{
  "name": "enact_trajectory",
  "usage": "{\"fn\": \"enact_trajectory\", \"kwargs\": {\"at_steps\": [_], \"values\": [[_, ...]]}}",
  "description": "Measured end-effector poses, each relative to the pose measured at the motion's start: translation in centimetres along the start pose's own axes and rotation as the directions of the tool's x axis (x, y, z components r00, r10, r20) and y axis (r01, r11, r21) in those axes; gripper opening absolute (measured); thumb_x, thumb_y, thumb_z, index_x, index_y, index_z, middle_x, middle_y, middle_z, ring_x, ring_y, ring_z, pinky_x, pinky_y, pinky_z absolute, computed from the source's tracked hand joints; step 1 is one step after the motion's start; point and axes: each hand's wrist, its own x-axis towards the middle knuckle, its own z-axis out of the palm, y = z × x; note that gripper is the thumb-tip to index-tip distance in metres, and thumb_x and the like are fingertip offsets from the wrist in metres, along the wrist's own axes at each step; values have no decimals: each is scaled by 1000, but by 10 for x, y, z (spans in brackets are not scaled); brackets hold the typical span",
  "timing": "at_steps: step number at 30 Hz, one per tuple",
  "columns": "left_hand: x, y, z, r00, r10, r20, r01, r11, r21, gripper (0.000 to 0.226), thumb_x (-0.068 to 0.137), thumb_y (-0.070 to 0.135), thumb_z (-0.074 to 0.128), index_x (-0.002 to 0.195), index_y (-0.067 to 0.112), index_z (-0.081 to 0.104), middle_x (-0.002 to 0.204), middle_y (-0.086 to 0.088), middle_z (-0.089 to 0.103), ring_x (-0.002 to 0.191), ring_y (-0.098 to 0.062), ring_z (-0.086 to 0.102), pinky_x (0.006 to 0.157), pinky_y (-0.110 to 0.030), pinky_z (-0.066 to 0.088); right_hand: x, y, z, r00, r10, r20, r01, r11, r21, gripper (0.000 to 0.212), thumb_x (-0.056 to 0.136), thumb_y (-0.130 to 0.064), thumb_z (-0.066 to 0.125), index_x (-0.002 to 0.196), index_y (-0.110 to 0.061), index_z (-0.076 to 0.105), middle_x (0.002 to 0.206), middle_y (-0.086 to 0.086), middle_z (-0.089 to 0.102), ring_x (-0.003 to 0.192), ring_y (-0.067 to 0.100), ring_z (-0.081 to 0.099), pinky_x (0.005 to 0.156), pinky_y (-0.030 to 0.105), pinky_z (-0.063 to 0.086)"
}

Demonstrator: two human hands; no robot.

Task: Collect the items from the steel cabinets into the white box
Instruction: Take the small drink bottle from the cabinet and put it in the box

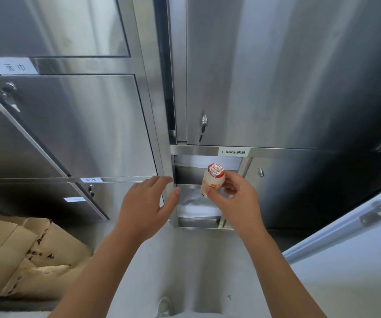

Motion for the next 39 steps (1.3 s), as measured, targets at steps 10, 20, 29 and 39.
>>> {"fn": "enact_trajectory", "kwargs": {"at_steps": [10,20,29,39], "values": [[13,13,-34,997,23,-77,-16,996,90,55,97,58,31,124,23,63,118,5,68,100,-21,64,86,-33,44,16,-20,4,997,-50,60,49,999,5,36,78,-38,87,107,-46,69,97,-31,71,92,-5,67,77,9,51],[-47,-47,-68,957,-252,-143,269,956,118,71,93,71,17,124,26,63,120,7,69,104,-17,65,87,-33,48,9,-51,92,946,-127,299,98,989,110,31,75,-37,88,99,-42,70,95,-23,74,91,4,68,81,27,55],[-133,-99,-112,852,-443,-279,496,853,162,55,97,59,27,113,23,66,104,5,70,92,-18,65,80,-38,52,-26,-93,185,812,-277,513,240,961,139,28,79,-38,83,103,-41,71,95,-32,70,93,-4,63,75,15,50],[-90,-90,-99,901,-343,-266,378,921,94,62,97,63,22,120,24,64,111,8,69,98,-15,63,84,-32,47,-3,-77,147,899,-168,404,132,984,116,27,73,-47,82,97,-47,69,93,-29,72,90,-1,66,79,27,54]]}}
